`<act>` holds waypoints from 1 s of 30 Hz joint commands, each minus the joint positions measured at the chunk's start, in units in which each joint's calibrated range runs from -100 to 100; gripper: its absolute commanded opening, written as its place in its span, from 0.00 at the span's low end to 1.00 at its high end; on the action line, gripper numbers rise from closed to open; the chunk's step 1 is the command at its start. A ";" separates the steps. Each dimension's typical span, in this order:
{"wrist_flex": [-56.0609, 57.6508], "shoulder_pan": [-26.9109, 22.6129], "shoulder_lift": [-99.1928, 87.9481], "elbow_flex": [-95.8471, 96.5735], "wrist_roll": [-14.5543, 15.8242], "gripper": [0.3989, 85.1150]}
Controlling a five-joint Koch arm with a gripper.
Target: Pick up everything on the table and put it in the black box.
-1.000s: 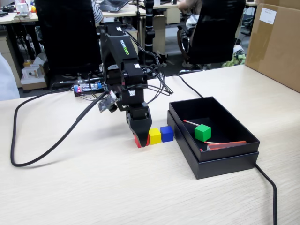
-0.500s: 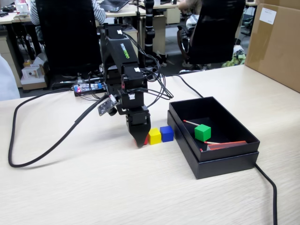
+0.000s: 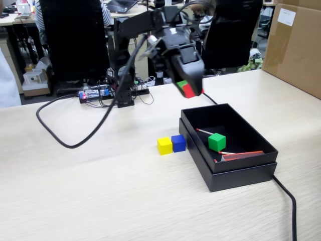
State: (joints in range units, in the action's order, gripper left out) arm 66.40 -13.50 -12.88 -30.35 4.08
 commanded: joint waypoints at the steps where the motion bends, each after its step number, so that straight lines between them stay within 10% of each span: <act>1: -0.09 -1.86 6.63 -5.73 0.78 0.19; 18: 1.55 -2.64 27.74 -4.92 2.59 0.20; 25: 2.07 -2.69 24.76 -3.37 2.83 0.50; 30: 2.07 -2.30 11.79 -2.83 2.93 0.52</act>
State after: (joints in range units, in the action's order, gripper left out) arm 67.48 -16.04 10.68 -31.45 6.86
